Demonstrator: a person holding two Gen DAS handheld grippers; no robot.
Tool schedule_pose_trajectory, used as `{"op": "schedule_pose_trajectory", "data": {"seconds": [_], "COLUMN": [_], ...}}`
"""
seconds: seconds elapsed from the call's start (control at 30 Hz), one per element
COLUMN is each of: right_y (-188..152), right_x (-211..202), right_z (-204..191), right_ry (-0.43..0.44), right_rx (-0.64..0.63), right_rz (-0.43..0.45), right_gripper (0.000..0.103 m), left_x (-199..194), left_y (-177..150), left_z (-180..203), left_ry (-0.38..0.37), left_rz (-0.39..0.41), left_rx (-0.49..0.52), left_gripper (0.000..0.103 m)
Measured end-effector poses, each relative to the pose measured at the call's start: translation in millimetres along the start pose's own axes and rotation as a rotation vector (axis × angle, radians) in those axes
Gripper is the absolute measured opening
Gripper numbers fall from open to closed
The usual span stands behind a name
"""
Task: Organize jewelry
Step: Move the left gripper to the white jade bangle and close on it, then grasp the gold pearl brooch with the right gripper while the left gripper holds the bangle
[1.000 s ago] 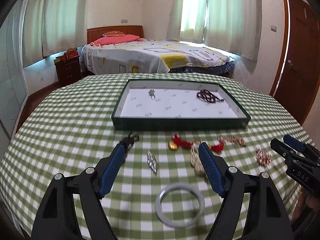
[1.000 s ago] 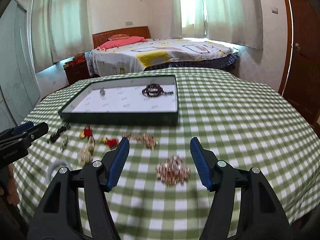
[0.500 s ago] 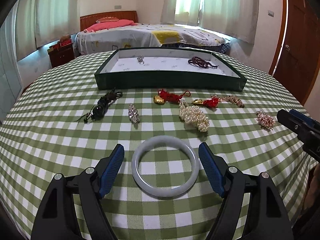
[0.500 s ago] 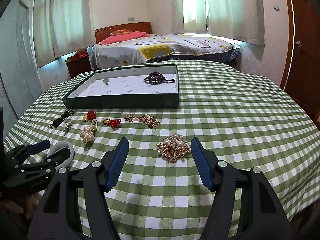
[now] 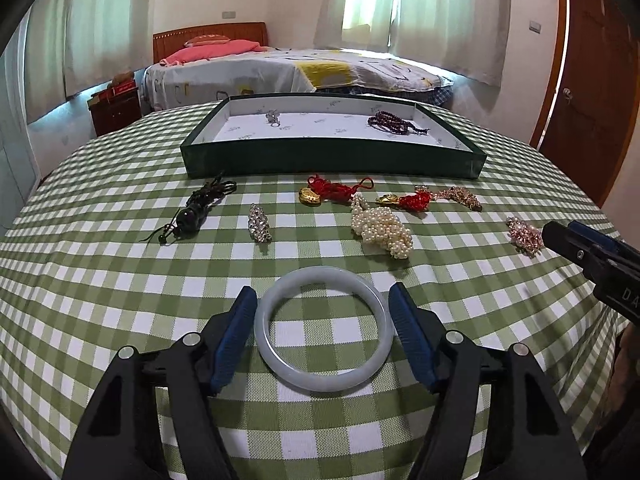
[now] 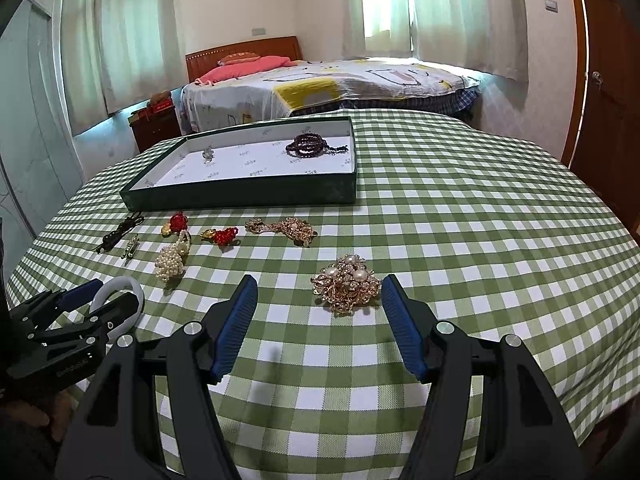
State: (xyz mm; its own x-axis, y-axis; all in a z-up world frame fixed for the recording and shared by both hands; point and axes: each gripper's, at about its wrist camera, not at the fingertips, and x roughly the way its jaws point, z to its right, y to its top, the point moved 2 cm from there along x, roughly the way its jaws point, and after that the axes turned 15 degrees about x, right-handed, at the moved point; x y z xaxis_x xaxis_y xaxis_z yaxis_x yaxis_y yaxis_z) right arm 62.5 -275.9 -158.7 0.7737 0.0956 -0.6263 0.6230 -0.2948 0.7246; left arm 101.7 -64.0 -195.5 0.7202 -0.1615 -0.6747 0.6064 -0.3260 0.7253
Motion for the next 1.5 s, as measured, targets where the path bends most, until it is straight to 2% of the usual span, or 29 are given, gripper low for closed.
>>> {"op": "schedule_pose_trajectory", "data": {"seconds": [0.23, 0.4, 0.47, 0.5, 0.7, 1.0, 1.3, 1.5], "right_y": [-1, -1, -1, 0, 6, 13, 11, 8], "right_x": [2, 4, 5, 6, 17, 41, 55, 52], "right_z": [1, 3, 3, 4, 6, 11, 13, 14], "right_ry": [-0.001, -0.003, -0.006, -0.006, -0.015, -0.052, -0.09, -0.102], "right_rx": [0.002, 0.009, 0.01, 0.012, 0.031, 0.044, 0.02, 0.004], "right_rz": [-0.006, -0.012, -0.012, -0.011, -0.02, -0.055, -0.085, -0.073], "right_gripper": [0.063, 0.063, 0.063, 0.063, 0.063, 0.063, 0.063, 0.049], "left_x": [2, 7, 7, 7, 5, -4, -2, -2], "left_y": [1, 1, 1, 1, 2, 11, 13, 12], "left_z": [4, 11, 10, 9, 2, -15, -26, -28], "left_ry": [0.006, 0.028, 0.019, 0.021, 0.017, 0.08, 0.092, 0.096], "left_rz": [-0.004, -0.032, -0.03, -0.028, -0.028, 0.002, -0.005, -0.004], "left_rx": [0.015, 0.059, 0.058, 0.052, 0.03, 0.014, -0.008, -0.01], "left_gripper": [0.067, 0.074, 0.073, 0.068, 0.068, 0.068, 0.068, 0.068]}}
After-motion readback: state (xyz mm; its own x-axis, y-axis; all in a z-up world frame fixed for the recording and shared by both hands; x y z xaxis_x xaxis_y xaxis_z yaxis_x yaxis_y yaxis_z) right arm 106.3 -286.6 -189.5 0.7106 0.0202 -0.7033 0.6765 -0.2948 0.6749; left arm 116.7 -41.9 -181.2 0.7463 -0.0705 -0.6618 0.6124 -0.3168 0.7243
